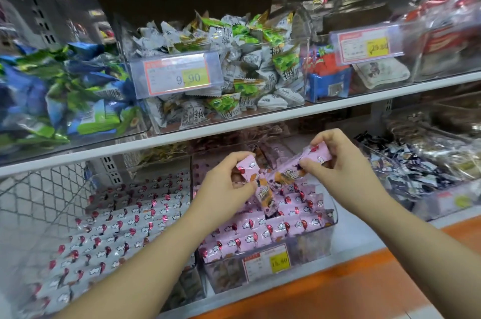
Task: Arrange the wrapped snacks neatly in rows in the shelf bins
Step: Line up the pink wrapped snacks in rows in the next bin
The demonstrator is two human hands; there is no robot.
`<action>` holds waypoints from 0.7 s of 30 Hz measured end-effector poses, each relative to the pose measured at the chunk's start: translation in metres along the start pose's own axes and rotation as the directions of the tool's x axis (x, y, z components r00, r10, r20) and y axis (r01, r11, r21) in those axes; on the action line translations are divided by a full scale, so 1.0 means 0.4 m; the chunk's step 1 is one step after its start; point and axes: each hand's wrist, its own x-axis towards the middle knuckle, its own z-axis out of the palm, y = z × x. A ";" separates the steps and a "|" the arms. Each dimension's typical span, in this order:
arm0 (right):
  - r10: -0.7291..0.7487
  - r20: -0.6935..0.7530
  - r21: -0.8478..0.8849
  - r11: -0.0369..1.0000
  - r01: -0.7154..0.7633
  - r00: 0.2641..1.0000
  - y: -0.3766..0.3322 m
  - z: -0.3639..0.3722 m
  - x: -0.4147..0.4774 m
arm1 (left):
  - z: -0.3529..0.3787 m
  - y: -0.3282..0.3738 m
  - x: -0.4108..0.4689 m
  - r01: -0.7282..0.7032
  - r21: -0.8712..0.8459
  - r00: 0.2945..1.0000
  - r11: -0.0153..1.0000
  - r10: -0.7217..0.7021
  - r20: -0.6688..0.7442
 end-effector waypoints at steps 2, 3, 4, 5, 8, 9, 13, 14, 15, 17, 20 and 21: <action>0.032 -0.031 -0.006 0.999 -0.032 0.999 0.007 0.002 -0.008 | 0.011 -0.004 0.007 0.021 0.016 0.999 1.000 -0.021 0.043; 0.047 -0.039 -0.008 0.999 -0.047 0.998 0.012 0.003 -0.009 | 0.013 -0.008 0.012 0.032 0.030 0.998 0.999 -0.033 0.058; 0.062 -0.042 -0.010 0.998 -0.063 0.997 0.015 0.004 -0.010 | 0.013 -0.011 0.017 0.040 0.047 0.997 0.998 -0.043 0.070; 0.079 -0.039 -0.010 0.997 -0.080 0.996 0.020 0.005 -0.009 | 0.011 -0.015 0.021 0.045 0.067 0.995 0.997 -0.050 0.083; 0.131 -0.028 -0.004 0.991 -0.132 0.991 0.030 0.007 -0.001 | 0.002 -0.016 0.026 0.036 0.129 0.985 0.991 -0.057 0.164; 0.139 -0.023 -0.006 0.990 -0.139 0.990 0.032 0.008 0.002 | 0.000 -0.016 0.027 0.023 0.146 0.981 0.989 -0.051 0.189; 0.166 -0.004 0.028 0.986 -0.166 0.986 0.043 0.016 0.010 | 0.024 -0.014 0.021 -0.053 0.252 0.947 0.966 -0.031 0.320; 0.174 0.001 0.035 0.984 -0.174 0.985 0.046 0.017 0.011 | 0.037 -0.016 0.017 -0.081 0.294 0.936 0.952 -0.029 0.351; 0.184 0.006 0.042 0.982 -0.184 0.983 0.046 0.016 0.011 | 0.047 -0.018 0.013 -0.100 0.329 0.928 0.939 -0.031 0.372; 0.179 0.011 0.064 0.982 -0.179 0.984 0.045 0.013 0.011 | 0.055 -0.017 0.011 -0.120 0.360 0.915 0.925 -0.038 0.401; 0.134 0.005 0.101 0.986 -0.133 0.991 0.040 0.008 0.014 | 0.051 -0.026 0.013 -0.145 0.393 0.903 0.908 -0.041 0.428; 0.124 0.005 0.106 0.987 -0.124 0.992 0.036 0.007 0.015 | 0.053 -0.033 0.012 -0.191 0.444 0.896 0.875 -0.029 0.443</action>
